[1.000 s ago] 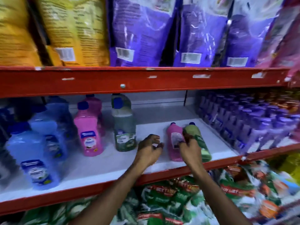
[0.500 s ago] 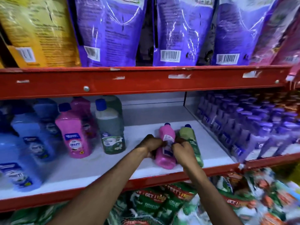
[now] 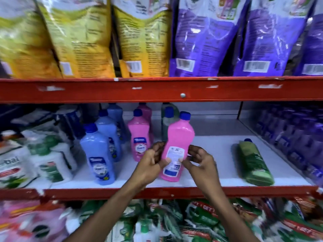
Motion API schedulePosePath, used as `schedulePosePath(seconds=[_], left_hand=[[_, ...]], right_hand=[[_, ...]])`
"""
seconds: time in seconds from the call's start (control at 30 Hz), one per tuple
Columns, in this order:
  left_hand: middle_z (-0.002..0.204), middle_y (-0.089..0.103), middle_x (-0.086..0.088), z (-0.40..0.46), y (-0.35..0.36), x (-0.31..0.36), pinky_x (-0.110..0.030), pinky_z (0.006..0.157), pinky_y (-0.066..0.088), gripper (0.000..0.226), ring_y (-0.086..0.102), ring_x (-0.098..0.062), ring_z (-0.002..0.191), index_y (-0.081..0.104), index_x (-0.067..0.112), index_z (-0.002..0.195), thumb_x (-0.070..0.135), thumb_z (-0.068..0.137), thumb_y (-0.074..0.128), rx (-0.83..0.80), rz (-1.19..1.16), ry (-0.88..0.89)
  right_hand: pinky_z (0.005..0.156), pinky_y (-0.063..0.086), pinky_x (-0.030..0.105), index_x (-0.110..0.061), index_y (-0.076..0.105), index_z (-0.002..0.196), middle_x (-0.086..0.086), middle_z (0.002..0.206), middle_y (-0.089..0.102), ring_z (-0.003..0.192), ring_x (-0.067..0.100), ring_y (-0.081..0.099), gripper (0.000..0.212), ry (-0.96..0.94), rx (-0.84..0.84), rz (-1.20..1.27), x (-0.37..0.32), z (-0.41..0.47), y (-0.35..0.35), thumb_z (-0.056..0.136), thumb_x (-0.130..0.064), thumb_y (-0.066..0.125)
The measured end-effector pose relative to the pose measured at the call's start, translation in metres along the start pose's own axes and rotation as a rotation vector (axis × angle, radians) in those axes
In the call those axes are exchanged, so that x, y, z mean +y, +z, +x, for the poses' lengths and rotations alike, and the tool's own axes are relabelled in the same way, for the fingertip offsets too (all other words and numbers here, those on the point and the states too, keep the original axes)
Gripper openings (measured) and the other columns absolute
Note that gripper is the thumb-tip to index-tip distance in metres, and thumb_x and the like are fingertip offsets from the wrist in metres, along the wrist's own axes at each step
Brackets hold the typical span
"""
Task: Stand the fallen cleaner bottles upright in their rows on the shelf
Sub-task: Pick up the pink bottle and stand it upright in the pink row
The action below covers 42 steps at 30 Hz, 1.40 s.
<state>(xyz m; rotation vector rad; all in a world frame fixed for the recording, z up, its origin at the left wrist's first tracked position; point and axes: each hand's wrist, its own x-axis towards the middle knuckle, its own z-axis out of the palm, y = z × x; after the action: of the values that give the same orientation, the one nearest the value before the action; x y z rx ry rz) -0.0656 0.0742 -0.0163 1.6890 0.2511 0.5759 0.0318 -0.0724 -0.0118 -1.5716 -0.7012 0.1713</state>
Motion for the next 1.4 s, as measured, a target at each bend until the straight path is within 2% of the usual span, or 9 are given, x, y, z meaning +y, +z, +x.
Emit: schedulePosePath(seconds=[0.17, 0.37, 0.63, 0.77, 0.9, 0.97, 1.13, 1.23, 1.4], left_hand=[[0.114, 0.069, -0.008, -0.015, -0.055, -0.014, -0.014, 0.084, 0.051, 0.041, 0.068, 0.004, 0.096, 0.056, 0.016, 0.119, -0.011, 0.089, 0.056, 0.184, 0.203, 0.094], [0.119, 0.068, -0.016, -0.017, -0.076, -0.030, -0.053, 0.100, 0.050, 0.043, 0.065, -0.030, 0.111, 0.051, 0.003, 0.129, -0.004, 0.087, 0.056, 0.316, 0.285, 0.069], [0.120, 0.072, -0.007, -0.023, -0.079, -0.025, -0.047, 0.094, 0.055, 0.046, 0.068, -0.029, 0.106, 0.052, 0.021, 0.130, 0.021, 0.084, 0.053, 0.250, 0.396, -0.047], [0.100, 0.072, 0.001, -0.032, -0.081, -0.027, -0.032, 0.078, 0.054, 0.028, 0.066, -0.020, 0.087, 0.053, 0.022, 0.111, 0.021, 0.084, 0.044, 0.269, 0.421, -0.071], [0.083, 0.060, -0.001, -0.037, -0.084, -0.024, -0.039, 0.074, 0.051, 0.013, 0.060, -0.024, 0.079, 0.047, 0.015, 0.097, 0.003, 0.092, 0.044, 0.256, 0.560, -0.032], [0.079, 0.055, 0.004, -0.039, -0.082, -0.021, -0.035, 0.073, 0.049, 0.016, 0.057, -0.020, 0.076, 0.047, 0.016, 0.092, 0.000, 0.092, 0.044, 0.230, 0.603, -0.006], [0.073, 0.054, 0.005, -0.042, -0.075, -0.021, -0.023, 0.064, 0.040, 0.016, 0.053, -0.011, 0.064, 0.049, 0.012, 0.085, -0.004, 0.085, 0.053, 0.274, 0.594, 0.057], [0.086, 0.058, -0.004, -0.044, -0.071, -0.025, -0.023, 0.069, 0.037, 0.017, 0.054, -0.016, 0.079, 0.050, 0.008, 0.087, 0.009, 0.085, 0.067, 0.370, 0.649, 0.105], [0.100, 0.063, -0.007, -0.049, -0.068, -0.030, -0.018, 0.069, 0.048, 0.038, 0.063, -0.020, 0.091, 0.044, 0.015, 0.099, 0.020, 0.080, 0.076, 0.439, 0.622, 0.051]], right_hand=[[0.080, 0.055, 0.015, -0.018, 0.069, 0.109, -0.008, 0.100, 0.076, 0.088, 0.002, 0.071, 0.035, -0.106, -0.014, -0.057, -0.009, -0.003, 0.073, 0.078, 0.000, 0.071], [0.090, 0.057, 0.031, -0.016, 0.067, 0.115, 0.000, 0.109, 0.075, 0.099, 0.015, 0.071, 0.038, -0.107, -0.060, -0.076, -0.007, 0.004, 0.109, 0.082, 0.001, 0.068], [0.068, 0.057, 0.018, -0.013, 0.063, 0.110, 0.000, 0.102, 0.072, 0.090, 0.016, 0.071, 0.032, -0.079, 0.135, -0.156, 0.009, -0.011, 0.114, 0.080, -0.003, 0.070], [0.064, 0.051, 0.005, -0.015, 0.057, 0.123, -0.001, 0.116, 0.068, 0.092, 0.000, 0.066, 0.050, -0.035, -0.059, -0.099, 0.014, -0.019, 0.115, 0.078, 0.004, 0.067], [0.077, 0.061, 0.026, -0.023, 0.043, 0.144, -0.002, 0.130, 0.059, 0.103, 0.016, 0.066, 0.081, -0.013, -0.332, -0.167, 0.009, -0.010, 0.110, 0.072, 0.001, 0.073], [0.079, 0.062, 0.034, -0.022, 0.048, 0.140, 0.003, 0.124, 0.063, 0.101, 0.023, 0.067, 0.077, -0.034, -0.386, -0.212, 0.007, -0.004, 0.107, 0.070, -0.002, 0.077], [0.076, 0.052, 0.009, -0.018, 0.043, 0.142, 0.000, 0.127, 0.058, 0.108, 0.017, 0.060, 0.070, -0.033, -0.503, -0.247, 0.005, 0.008, 0.095, 0.080, 0.004, 0.069], [0.096, 0.050, 0.020, -0.009, 0.039, 0.142, 0.006, 0.135, 0.054, 0.123, 0.019, 0.053, 0.065, -0.016, -0.535, -0.238, 0.006, 0.013, 0.091, 0.084, 0.017, 0.053], [0.083, 0.051, 0.008, -0.012, 0.042, 0.140, 0.002, 0.130, 0.059, 0.116, 0.016, 0.060, 0.061, -0.016, -0.497, -0.188, 0.014, 0.011, 0.091, 0.086, 0.011, 0.059]])
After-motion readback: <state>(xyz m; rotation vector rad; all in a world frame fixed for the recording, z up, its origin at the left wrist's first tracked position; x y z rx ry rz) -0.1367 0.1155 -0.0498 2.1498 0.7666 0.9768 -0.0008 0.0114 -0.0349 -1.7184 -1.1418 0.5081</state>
